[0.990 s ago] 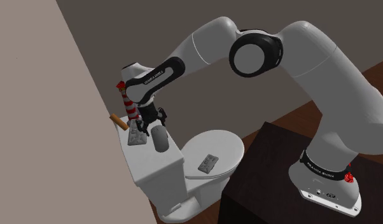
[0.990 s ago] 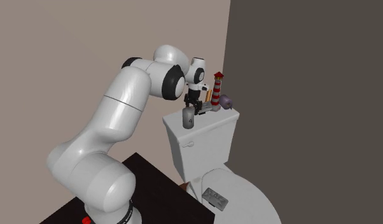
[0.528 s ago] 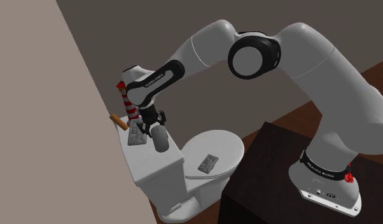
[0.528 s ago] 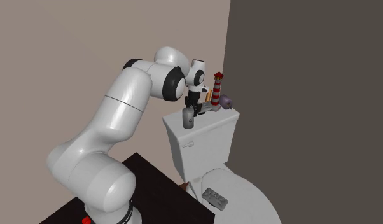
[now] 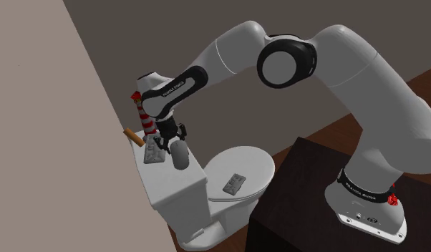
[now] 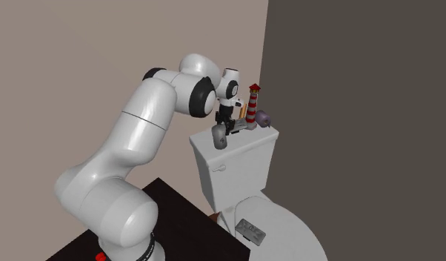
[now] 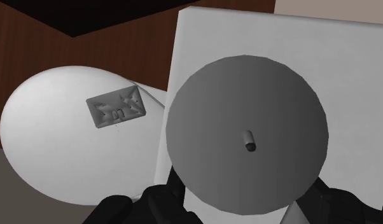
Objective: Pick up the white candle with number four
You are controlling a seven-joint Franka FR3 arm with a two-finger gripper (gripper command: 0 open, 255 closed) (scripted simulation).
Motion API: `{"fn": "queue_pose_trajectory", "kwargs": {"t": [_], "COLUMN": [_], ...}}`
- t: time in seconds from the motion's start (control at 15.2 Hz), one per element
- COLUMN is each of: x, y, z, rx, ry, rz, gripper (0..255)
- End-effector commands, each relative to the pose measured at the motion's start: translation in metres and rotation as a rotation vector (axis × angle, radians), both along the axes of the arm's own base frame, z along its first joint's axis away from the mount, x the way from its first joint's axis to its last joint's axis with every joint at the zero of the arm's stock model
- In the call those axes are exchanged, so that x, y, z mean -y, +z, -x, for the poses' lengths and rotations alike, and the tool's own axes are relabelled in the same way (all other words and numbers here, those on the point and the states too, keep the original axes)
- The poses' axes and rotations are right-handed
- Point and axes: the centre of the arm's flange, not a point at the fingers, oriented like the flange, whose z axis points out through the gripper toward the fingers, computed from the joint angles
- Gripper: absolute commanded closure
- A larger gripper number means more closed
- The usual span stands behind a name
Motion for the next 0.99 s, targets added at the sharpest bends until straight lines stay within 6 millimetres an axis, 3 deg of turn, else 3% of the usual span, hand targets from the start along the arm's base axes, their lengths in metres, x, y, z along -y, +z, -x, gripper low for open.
{"fn": "queue_pose_trajectory", "kwargs": {"t": [0.0, 0.79, 0.92], "x": [0.0, 0.0, 0.0], "y": [0.009, 0.072, 0.073], "z": [0.001, 0.001, 0.001], "rx": [0.0, 0.0, 0.0], "ry": [0.0, 0.0, 0.0], "rz": [0.0, 0.0, 0.0], "gripper": [255, 255, 255]}}
